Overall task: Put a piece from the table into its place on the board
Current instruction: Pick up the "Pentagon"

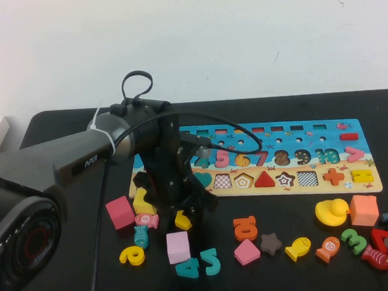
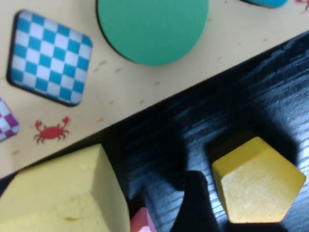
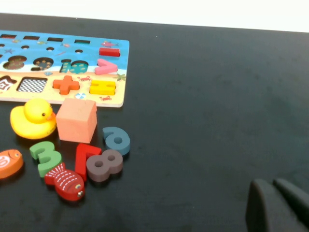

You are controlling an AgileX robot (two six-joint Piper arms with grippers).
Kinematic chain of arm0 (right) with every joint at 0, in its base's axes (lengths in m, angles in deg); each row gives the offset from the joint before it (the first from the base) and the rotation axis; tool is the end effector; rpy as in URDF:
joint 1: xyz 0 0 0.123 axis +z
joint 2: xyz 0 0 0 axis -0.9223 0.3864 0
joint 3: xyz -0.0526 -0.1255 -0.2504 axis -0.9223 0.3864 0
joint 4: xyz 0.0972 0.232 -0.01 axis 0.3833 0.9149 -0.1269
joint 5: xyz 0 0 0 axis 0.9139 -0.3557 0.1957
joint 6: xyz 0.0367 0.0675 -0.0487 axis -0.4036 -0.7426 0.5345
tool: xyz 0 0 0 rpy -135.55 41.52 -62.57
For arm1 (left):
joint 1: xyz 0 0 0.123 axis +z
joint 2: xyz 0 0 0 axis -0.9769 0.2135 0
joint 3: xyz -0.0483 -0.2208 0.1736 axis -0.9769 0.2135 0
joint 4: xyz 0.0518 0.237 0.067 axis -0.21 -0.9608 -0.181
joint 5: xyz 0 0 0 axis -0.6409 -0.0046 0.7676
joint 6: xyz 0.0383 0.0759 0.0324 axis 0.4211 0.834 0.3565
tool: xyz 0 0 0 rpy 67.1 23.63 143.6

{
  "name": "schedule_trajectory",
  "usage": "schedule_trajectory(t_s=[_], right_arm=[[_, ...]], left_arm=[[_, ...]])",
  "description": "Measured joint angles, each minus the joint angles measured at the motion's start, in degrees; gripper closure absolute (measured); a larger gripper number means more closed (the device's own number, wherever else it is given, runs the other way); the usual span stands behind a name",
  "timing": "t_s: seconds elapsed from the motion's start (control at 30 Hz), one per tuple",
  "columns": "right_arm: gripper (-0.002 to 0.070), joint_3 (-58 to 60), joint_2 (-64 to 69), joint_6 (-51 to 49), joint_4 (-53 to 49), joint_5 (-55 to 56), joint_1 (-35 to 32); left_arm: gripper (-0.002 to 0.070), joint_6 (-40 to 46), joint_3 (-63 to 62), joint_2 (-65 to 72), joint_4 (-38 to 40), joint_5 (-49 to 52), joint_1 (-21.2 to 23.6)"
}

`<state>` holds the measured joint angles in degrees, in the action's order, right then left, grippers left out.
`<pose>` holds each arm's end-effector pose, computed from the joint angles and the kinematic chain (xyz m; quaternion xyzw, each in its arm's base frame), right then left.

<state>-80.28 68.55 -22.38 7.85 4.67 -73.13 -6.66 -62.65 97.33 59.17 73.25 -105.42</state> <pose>0.0522 -0.0074 0.1736 0.0065 0.8009 -0.0700 0.5946 0.3975 -0.2207 0.1531 0.2286 0.9679 -0.0771 0.0710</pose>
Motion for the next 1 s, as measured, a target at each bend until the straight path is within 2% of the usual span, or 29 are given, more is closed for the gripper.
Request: schedule_trajectory(t_s=[0.4, 0.63, 1.0], right_arm=[[0.0657, 0.0, 0.0, 0.0, 0.0, 0.0, 0.0], [0.0657, 0.0, 0.0, 0.0, 0.0, 0.0, 0.0], [0.0658, 0.0, 0.0, 0.0, 0.0, 0.0, 0.0]], left_arm=[[0.0251, 3.1, -0.6, 1.2, -0.2, 0.5, 0.0], [0.0353, 3.0, -2.8, 1.9, -0.5, 2.9, 0.0], [0.0354, -0.1, -9.3, 1.9, -0.1, 8.3, 0.0]])
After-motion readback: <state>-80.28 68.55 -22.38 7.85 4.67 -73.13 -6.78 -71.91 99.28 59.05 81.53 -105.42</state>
